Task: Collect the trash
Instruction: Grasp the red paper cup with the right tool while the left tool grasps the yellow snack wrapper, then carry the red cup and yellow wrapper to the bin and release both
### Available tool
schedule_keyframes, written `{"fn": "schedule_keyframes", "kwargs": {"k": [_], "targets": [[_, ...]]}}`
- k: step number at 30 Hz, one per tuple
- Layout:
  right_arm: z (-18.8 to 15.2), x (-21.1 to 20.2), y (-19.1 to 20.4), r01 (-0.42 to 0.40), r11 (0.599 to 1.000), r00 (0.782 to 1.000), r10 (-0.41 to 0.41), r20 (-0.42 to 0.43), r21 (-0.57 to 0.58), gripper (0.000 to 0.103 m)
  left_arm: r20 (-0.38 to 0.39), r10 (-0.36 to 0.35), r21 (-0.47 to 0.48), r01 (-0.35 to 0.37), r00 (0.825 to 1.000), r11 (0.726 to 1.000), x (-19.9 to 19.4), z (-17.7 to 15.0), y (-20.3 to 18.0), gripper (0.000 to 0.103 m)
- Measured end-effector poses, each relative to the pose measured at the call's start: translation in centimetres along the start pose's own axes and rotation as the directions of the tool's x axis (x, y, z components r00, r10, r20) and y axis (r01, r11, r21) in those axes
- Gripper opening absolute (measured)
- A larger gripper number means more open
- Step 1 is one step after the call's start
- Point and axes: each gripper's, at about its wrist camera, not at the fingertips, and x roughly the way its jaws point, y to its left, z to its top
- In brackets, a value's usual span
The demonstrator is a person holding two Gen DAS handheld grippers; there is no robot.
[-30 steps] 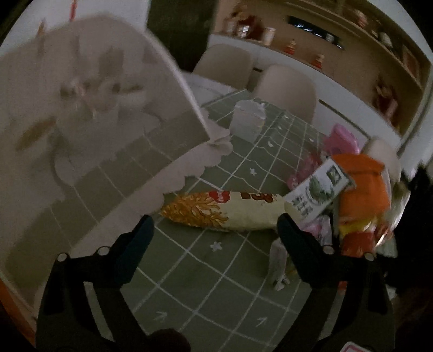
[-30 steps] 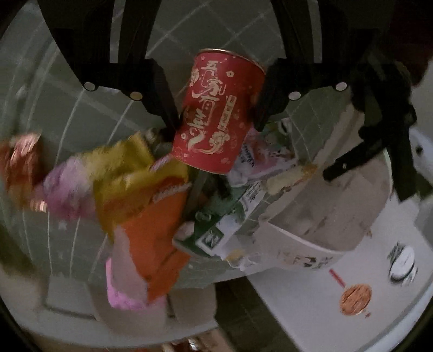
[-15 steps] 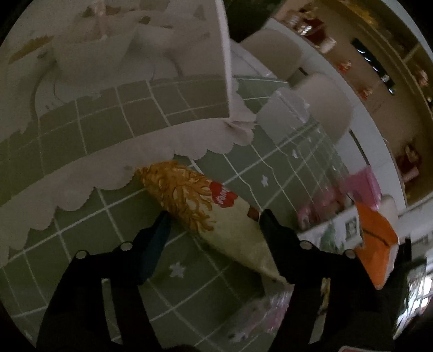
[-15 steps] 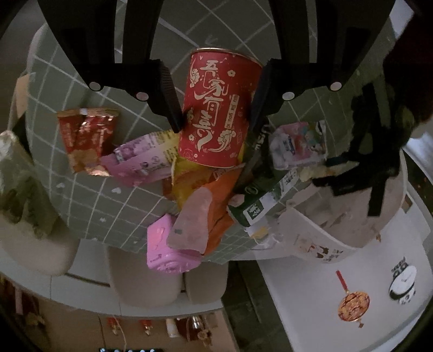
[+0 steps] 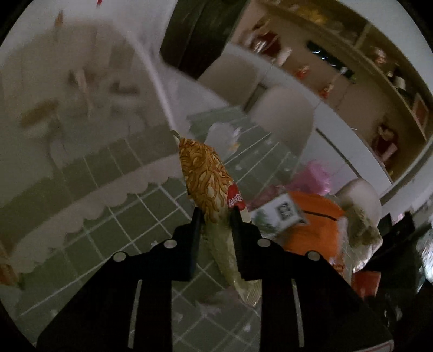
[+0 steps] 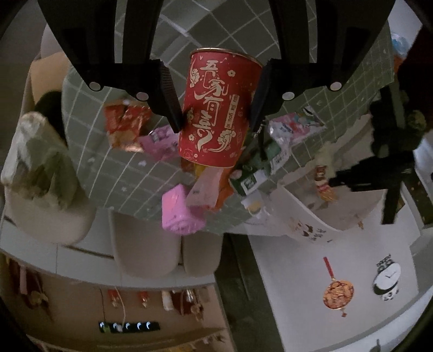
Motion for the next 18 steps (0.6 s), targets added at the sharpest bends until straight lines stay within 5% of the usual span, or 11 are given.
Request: {"fn": "schedule_keyframes", "kwargs": {"k": [9,14,18], "targets": [[2.8,-3.6,-6.3,-0.033,0.997,0.997,0.037,0.071,-0.063,0.048,0.199,-0.048,0.147,0.019,0.979,0.989,-5.6,0.0,-12.1,0.021],[4.7,-6.0,-13.6,0.008,0.999,0.994,-0.002,0.109,-0.048,0.048,0.268,-0.126,0.238,0.061,0.955,0.969,-3.5,0.5,-23.2,0.021],[5.9,-8.0,-20.8,0.074,0.997,0.988,-0.07,0.139,-0.019,0.048,0.217,-0.223,0.274,0.16,0.95,0.948,0.5,0.1,-32.1,0.021]]}}
